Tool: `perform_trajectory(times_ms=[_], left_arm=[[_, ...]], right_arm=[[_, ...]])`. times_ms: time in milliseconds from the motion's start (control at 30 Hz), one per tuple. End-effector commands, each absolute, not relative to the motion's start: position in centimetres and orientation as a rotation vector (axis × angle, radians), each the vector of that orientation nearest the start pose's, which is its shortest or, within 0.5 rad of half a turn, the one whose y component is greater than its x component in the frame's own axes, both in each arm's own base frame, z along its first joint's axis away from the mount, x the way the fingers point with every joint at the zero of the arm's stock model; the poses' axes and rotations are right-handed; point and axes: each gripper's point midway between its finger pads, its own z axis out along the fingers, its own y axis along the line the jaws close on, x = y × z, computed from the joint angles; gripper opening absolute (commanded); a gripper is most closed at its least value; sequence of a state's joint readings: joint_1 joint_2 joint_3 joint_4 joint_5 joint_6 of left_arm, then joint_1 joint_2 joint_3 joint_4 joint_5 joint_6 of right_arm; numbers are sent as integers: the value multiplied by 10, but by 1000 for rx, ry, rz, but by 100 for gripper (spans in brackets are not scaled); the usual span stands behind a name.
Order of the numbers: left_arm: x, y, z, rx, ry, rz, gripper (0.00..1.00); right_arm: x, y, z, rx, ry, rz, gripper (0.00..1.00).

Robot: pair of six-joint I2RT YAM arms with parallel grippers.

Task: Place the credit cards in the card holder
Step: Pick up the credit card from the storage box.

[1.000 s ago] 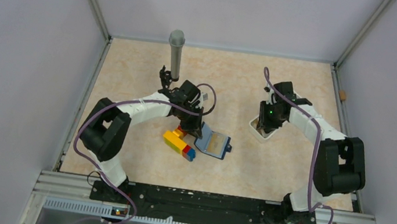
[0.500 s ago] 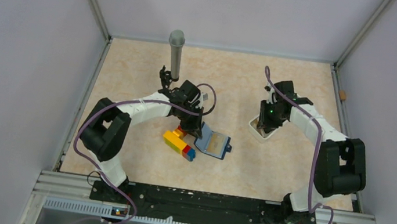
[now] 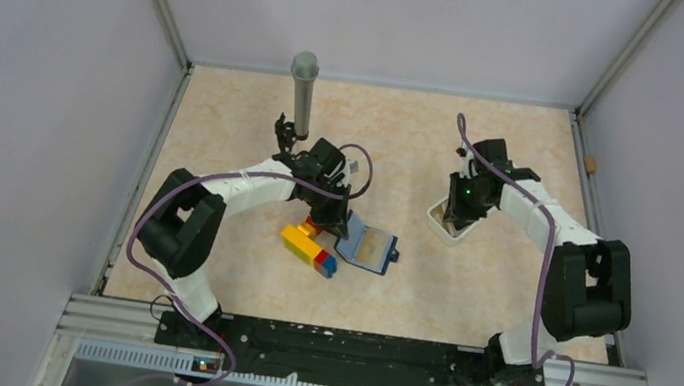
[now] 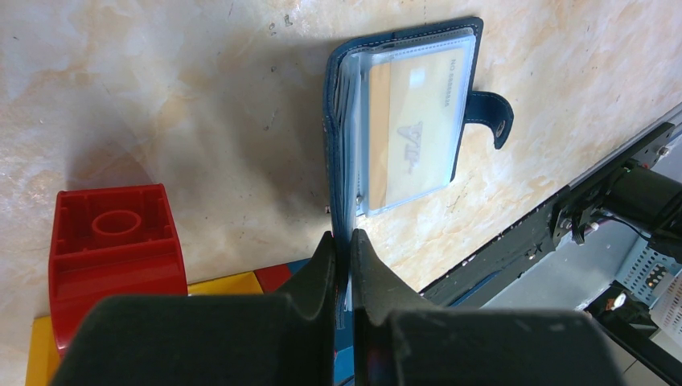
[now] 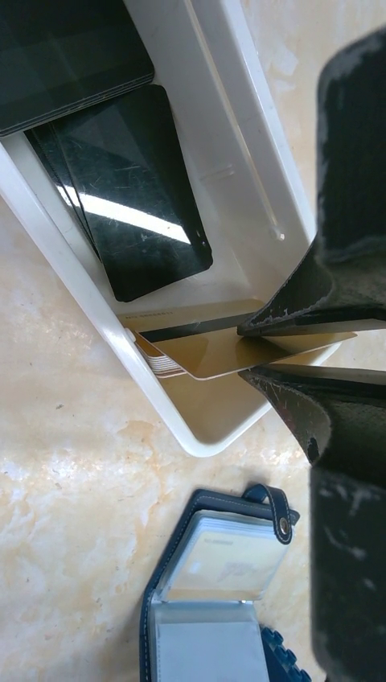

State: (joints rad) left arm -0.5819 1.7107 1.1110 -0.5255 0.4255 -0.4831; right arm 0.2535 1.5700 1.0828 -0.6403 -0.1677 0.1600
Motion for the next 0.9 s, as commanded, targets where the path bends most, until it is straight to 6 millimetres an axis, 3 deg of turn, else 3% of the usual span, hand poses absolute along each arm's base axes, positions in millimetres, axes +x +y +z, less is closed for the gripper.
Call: perform_trajectory(times_ms=[0, 367, 600, 867], left_arm=[[261, -276, 82, 300, 2781, -870, 0], [260, -275, 79, 297, 2788, -867, 0], [260, -275, 79, 297, 2789, -865, 0], [260, -275, 80, 299, 2785, -869, 0]], right_arm=[[321, 133, 108, -196, 2636, 426, 17], [322, 123, 115, -156, 2637, 353, 10], [322, 123, 119, -154, 2631, 355, 11], [314, 133, 97, -181, 2684, 434, 12]])
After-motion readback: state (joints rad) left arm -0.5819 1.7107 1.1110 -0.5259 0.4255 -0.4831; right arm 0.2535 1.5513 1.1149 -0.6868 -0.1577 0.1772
